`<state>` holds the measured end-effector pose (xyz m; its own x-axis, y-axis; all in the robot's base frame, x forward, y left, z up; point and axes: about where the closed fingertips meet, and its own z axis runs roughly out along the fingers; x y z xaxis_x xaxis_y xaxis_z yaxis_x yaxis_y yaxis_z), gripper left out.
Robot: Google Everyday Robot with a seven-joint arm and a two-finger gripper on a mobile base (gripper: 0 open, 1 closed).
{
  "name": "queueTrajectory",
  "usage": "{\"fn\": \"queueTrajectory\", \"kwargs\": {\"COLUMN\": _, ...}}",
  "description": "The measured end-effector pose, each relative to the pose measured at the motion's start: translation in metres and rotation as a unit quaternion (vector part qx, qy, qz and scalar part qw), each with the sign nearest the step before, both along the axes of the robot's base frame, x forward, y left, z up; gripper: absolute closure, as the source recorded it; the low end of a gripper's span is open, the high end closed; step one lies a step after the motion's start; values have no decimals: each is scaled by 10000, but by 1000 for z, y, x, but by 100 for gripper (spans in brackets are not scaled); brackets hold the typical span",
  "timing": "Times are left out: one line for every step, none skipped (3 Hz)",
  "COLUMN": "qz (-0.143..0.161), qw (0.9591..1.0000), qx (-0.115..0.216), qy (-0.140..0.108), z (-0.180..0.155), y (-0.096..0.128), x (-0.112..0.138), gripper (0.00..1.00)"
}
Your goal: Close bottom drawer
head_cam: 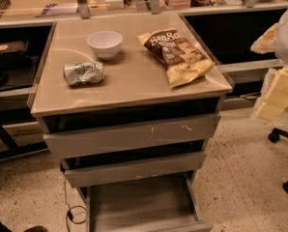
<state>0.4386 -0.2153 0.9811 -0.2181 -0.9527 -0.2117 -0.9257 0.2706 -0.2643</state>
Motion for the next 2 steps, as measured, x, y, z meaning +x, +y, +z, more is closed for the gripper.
{"fn": "queueTrajectory", "kwargs": {"qz": 0, "qw": 10000, "qx": 0, "qy": 0, "z": 0, "y": 0, "x": 0, "gripper": 41}}
{"fn": "queueTrajectory", "kwargs": {"qz": 0, "qw": 10000, "qx": 0, "qy": -1, "z": 0, "y": 0, "x": 0, "gripper": 64}}
